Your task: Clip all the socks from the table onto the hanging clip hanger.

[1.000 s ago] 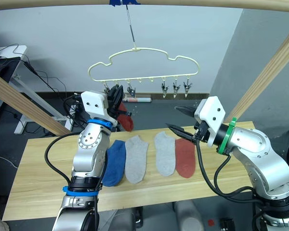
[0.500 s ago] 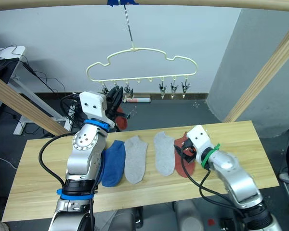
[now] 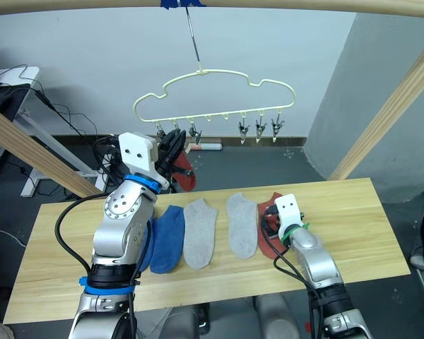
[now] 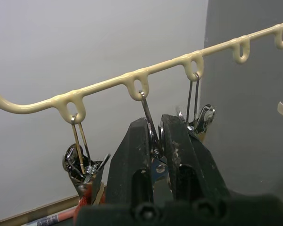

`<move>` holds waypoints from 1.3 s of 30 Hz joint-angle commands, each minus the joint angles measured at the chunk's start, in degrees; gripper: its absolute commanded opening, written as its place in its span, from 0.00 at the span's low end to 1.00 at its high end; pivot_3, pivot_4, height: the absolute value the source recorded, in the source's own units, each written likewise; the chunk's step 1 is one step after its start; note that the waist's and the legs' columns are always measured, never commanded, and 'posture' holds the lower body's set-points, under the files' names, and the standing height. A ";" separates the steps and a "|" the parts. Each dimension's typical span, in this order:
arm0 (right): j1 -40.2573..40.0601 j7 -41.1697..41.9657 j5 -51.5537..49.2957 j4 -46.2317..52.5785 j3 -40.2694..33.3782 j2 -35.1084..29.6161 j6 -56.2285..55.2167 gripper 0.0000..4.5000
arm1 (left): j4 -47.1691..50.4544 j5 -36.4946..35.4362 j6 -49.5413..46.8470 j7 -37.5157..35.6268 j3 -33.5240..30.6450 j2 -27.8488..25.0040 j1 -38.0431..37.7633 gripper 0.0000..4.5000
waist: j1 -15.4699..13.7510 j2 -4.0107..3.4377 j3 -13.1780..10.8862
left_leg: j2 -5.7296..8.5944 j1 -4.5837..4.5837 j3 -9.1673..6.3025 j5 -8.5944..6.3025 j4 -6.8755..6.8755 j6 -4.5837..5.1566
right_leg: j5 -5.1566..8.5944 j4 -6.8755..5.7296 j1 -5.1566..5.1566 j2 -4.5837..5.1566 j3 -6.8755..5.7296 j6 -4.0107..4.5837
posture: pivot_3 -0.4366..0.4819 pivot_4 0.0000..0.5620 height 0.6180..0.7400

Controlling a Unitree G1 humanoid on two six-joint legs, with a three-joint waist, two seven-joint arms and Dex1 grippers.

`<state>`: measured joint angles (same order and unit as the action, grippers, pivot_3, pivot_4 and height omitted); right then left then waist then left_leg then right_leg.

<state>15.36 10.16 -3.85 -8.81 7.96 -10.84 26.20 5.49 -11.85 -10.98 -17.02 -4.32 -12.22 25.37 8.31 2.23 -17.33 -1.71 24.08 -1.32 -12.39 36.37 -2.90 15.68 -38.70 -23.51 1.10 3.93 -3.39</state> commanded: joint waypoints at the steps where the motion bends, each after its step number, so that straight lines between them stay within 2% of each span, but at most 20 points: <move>1: -0.56 1.17 1.27 -1.70 0.16 -0.55 -0.55 0.81 | 3.76 -1.72 -0.98 -0.90 -0.24 -0.42 -0.03 0.02 | -0.08 0.00 0.00 | 0.00 0.00 0.00 0.00 0.00 0.00 | 0.00 0.00 0.00 0.00 0.00 0.00 | 0.24 0.54 1.00; 10: -0.75 5.51 3.79 0.09 2.25 -3.50 -3.44 0.09 | 6.86 -7.57 -7.49 -3.95 -1.52 -2.05 0.24 0.02 | -0.30 0.00 0.00 | 0.00 -0.03 -0.01 0.00 0.00 0.00 | 0.01 -0.03 0.02 0.00 0.00 -0.02 | 0.26 0.54 1.00; 11: -0.41 7.33 5.17 1.67 3.71 -5.29 -5.13 0.03 | 7.33 -8.95 -8.93 -4.09 -2.03 -2.14 0.58 0.02 | -0.31 -0.01 0.00 | 0.01 -0.03 0.00 0.00 0.00 0.00 | 0.01 -0.02 0.02 0.00 0.00 -0.02 | 0.26 0.55 1.00; 12: -0.02 8.96 6.50 2.98 5.14 -6.97 -6.87 0.00 | 7.71 -10.16 -10.21 -4.20 -2.50 -2.23 0.88 0.02 | -0.31 -0.01 -0.01 | 0.01 -0.03 0.00 0.00 0.01 0.00 | 0.02 -0.02 0.02 0.01 0.01 -0.03 | 0.25 0.55 1.00; 16: 4.01 17.83 13.11 8.21 12.13 -15.67 -17.61 0.00 | 9.48 -15.38 -15.77 -5.35 -4.38 -3.79 2.34 0.02 | -0.13 -0.01 -0.09 | 0.03 -0.01 0.01 0.00 0.01 0.00 | 0.03 0.02 0.00 0.01 0.00 -0.05 | 0.24 0.55 1.00; 20: 10.81 23.70 17.55 8.50 16.35 -19.07 -24.92 0.00 | 11.18 -19.76 -20.84 -4.80 -5.96 -4.71 3.47 0.02 | 0.26 0.00 -0.11 | 0.00 -0.06 -0.01 0.00 0.00 -0.01 | 0.03 -0.02 -0.01 -0.06 0.00 -0.06 | 0.23 0.54 1.00; 23: 15.20 25.69 19.14 7.15 18.08 -17.65 -27.00 0.00 | 12.86 -22.76 -24.50 -3.44 -6.98 -4.42 3.97 0.02 | 0.01 0.01 -0.11 | -0.02 -0.05 -0.05 0.00 -0.01 -0.01 | 0.03 -0.01 0.00 -0.06 -0.03 -0.06 | 0.23 0.53 1.00; 28: 21.28 26.94 20.51 3.59 19.83 -11.74 -27.06 0.00 | 15.07 -25.09 -27.58 -2.65 -7.13 -4.90 3.56 0.02 | -0.19 0.02 -0.12 | 0.00 0.02 -0.08 0.00 0.00 -0.02 | -0.13 0.06 -0.01 0.03 -0.03 0.22 | 0.24 0.52 1.00; 34: 24.96 26.18 21.63 0.66 19.86 -6.63 -26.44 0.00 | 15.81 -25.87 -28.79 -2.39 -6.89 -5.16 3.20 0.02 | -0.42 0.02 -0.11 | 0.01 0.08 -0.15 0.00 0.01 -0.02 | -0.14 0.06 0.00 0.08 -0.16 0.24 | 0.24 0.51 1.00; 39: 25.40 24.35 21.88 0.44 18.64 -4.84 -26.55 0.00 | 16.38 -25.83 -28.96 -2.45 -6.87 -5.14 2.31 0.02 | -0.40 0.02 -0.11 | 0.00 0.08 -0.17 0.01 0.03 -0.02 | -0.15 0.02 -0.01 0.08 -0.19 0.25 | 0.24 0.50 1.00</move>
<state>40.19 35.57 17.51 -9.62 28.04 -16.03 0.38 18.02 -36.16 -40.75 -19.25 -10.98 -17.21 27.68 7.91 2.25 -17.45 -1.71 24.16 -1.49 -12.39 36.39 -2.92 15.53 -38.68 -23.52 1.18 3.74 -3.14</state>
